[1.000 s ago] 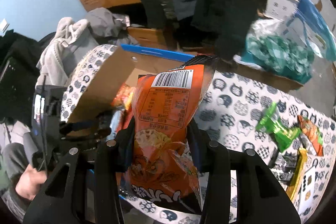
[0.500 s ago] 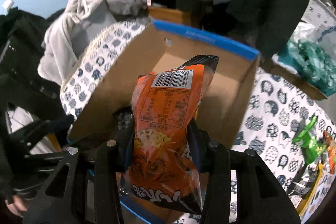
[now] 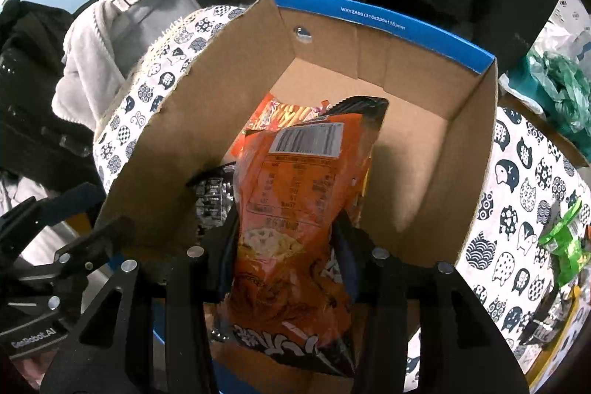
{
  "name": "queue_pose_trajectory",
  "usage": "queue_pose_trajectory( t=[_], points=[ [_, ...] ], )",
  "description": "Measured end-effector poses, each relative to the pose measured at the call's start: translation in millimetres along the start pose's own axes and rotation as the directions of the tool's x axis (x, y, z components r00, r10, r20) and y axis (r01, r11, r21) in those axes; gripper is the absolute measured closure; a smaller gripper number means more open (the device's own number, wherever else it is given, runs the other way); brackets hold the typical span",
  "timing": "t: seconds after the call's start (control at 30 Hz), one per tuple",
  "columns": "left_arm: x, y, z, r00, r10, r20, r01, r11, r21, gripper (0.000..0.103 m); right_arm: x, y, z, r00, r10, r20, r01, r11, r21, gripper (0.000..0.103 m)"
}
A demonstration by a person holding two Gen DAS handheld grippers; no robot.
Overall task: Organize snacks
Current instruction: 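Lower the orange chips bag into the box and open the right tool, then move both tools back over the remaining snacks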
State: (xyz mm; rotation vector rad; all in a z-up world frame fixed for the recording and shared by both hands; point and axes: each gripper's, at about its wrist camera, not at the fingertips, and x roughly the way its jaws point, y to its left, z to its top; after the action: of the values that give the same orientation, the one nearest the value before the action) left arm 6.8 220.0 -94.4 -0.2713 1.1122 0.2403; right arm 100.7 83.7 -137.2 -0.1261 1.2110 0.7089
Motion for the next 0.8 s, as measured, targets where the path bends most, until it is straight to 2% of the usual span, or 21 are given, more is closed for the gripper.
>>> queue_pose_trajectory(
  t=[0.17, 0.23, 0.3, 0.57, 0.8],
  points=[
    [0, -3, 1, 1.0, -0.01, -0.002, 0.01, 1.0, 0.003, 0.035, -13, 3, 0, 0.999, 0.001, 0.036, 0.0, 1.0, -0.012, 0.034],
    [-2, -4, 1, 1.0, -0.017, 0.008, 0.017, 1.0, 0.003, 0.034, -26, 4, 0, 0.997, -0.018, 0.072, 0.02, 1.0, -0.025, 0.031],
    [-5, -6, 2, 1.0, -0.024, 0.02, 0.024, 1.0, -0.002, 0.031, -39, 4, -1, 0.994, -0.036, 0.107, 0.039, 0.999, -0.029, 0.031],
    [-9, -38, 4, 0.997, -0.067, 0.03, 0.065, 0.997, 0.043, 0.031, -98, -20, -24, 0.964, -0.14, 0.227, 0.148, 0.989, -0.018, 0.027],
    [-10, -84, 2, 0.993, -0.116, 0.023, 0.112, 0.985, 0.131, 0.031, -136, -69, -55, 0.95, -0.193, 0.245, 0.18, 0.981, 0.074, 0.026]
  ],
)
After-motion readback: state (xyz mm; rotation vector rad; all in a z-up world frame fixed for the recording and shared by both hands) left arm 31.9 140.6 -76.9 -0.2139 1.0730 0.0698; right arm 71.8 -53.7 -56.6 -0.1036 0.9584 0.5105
